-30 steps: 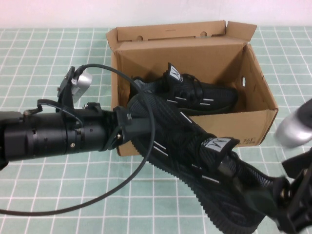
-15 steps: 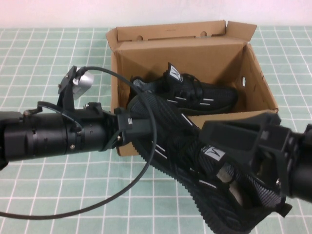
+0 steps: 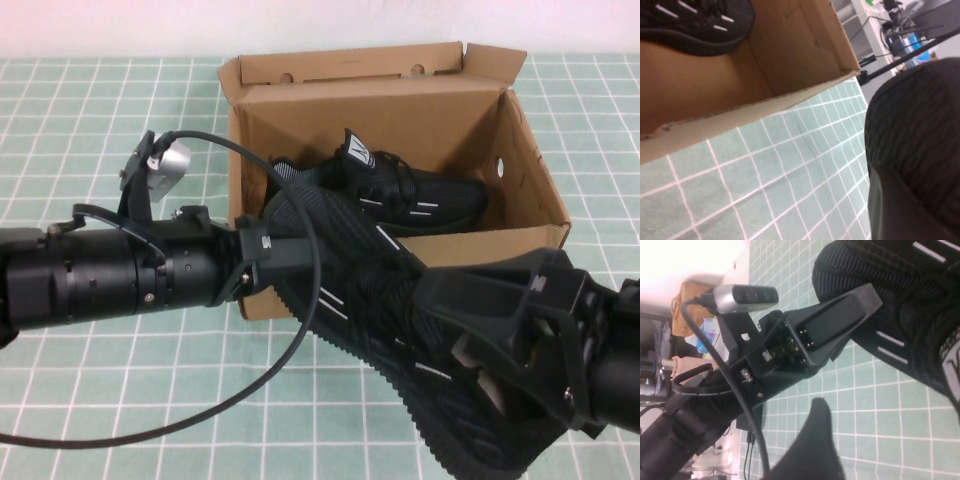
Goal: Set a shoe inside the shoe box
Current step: Hand over the shoe, then place the shoe in the shoe box
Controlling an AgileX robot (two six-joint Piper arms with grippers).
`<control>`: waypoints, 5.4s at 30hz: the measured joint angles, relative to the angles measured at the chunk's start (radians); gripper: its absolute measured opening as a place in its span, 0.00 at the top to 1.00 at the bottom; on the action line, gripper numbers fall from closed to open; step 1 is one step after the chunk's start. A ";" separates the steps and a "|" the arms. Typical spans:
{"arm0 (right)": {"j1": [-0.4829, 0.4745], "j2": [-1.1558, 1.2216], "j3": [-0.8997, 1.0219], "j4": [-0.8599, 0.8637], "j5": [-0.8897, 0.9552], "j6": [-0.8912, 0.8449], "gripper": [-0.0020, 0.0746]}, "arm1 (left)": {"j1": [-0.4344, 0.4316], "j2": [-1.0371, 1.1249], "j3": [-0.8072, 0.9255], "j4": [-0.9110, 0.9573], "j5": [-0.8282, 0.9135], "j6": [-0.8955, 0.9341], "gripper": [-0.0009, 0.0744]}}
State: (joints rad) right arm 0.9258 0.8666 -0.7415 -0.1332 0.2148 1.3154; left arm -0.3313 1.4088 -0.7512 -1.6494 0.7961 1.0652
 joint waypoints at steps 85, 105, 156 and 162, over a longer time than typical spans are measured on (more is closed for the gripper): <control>-0.255 0.309 -0.427 0.003 0.339 -1.325 0.98 | 0.395 -0.439 0.000 0.613 0.236 -0.364 0.98; -0.608 0.770 -0.731 1.189 0.750 -2.294 0.98 | 0.395 -0.862 0.000 1.123 0.293 -0.748 0.98; -0.617 0.945 -0.605 1.375 0.731 -2.326 0.99 | 0.395 -0.862 0.000 1.130 0.265 -0.760 0.98; -0.617 1.029 -0.605 1.373 0.731 -2.319 0.99 | 0.395 -0.862 0.000 1.130 0.263 -0.760 0.98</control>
State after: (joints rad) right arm 0.3090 1.8958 -1.3463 1.2397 0.9454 -1.0037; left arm 0.0638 0.5468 -0.7513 -0.5193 1.0593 0.3051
